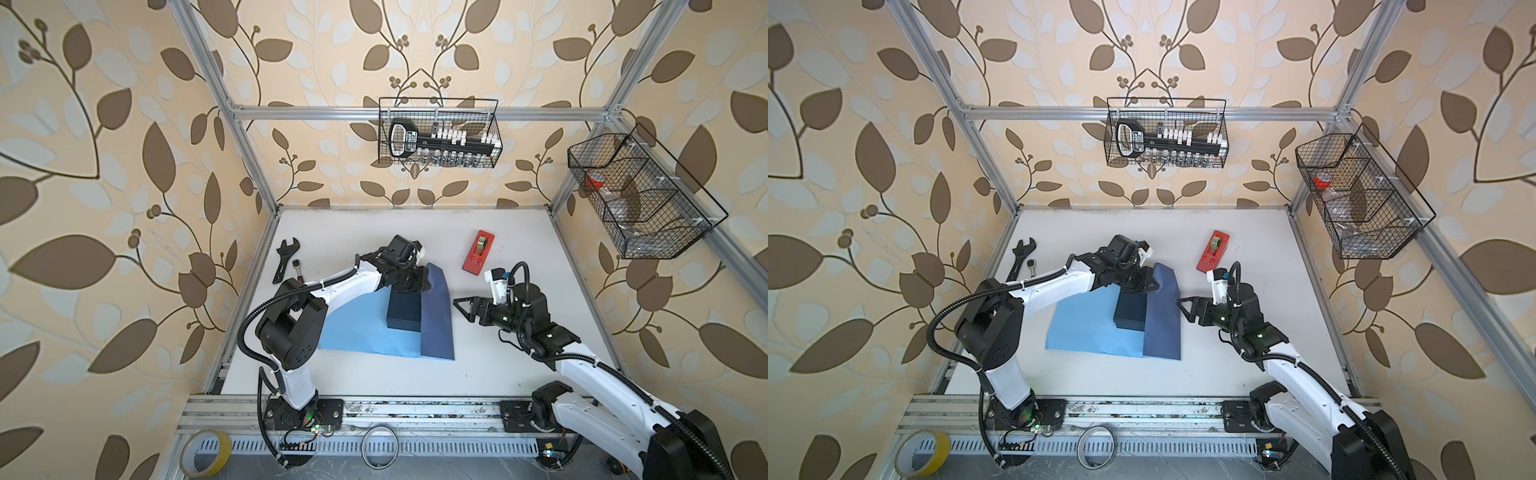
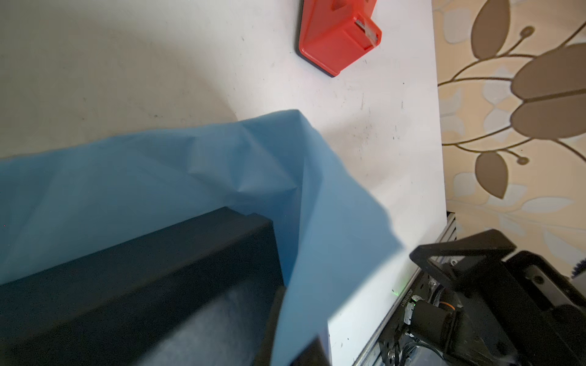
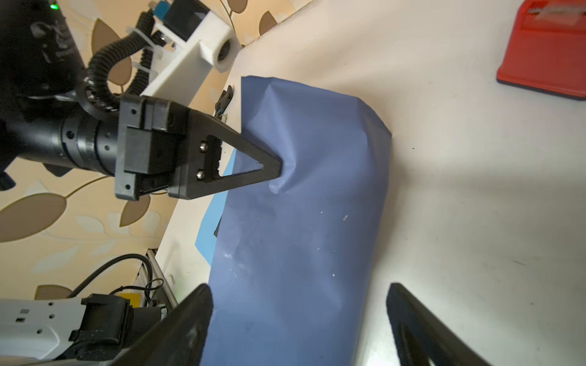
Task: Wrap the gift box in paper
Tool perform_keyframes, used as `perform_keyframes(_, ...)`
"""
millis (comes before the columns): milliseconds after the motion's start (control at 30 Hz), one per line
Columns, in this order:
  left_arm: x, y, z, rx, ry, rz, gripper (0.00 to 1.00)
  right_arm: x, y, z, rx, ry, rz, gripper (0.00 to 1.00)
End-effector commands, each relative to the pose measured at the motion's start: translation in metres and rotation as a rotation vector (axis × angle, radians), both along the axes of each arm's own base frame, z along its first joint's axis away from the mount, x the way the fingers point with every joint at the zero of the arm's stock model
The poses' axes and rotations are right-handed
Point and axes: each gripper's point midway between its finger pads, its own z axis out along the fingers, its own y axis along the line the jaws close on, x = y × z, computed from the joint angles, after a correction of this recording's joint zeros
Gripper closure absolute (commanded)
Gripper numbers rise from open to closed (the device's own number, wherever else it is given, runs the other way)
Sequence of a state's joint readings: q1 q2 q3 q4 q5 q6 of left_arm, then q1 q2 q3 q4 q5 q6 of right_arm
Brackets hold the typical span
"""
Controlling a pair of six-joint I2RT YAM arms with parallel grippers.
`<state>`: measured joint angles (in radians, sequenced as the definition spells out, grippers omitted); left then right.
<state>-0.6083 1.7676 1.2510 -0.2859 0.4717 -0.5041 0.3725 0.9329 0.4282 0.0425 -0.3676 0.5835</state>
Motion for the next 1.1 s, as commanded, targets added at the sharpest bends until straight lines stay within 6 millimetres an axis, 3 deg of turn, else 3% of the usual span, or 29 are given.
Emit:
perform_keyframes(0,-0.005,0.002,0.027,-0.087,-0.036,-0.062,1.00,0.008,-0.001,0.000,-0.071,-0.008,-0.033,0.08)
perform_keyframes(633,0.013,0.040,0.035,-0.172,0.016,-0.049,1.00,0.035,0.034,-0.018,-0.105,0.100,-0.021,0.01)
perform_keyframes(1067,0.018,0.066,0.021,-0.196,0.050,0.008,1.00,0.047,0.051,-0.029,-0.104,0.146,0.001,0.00)
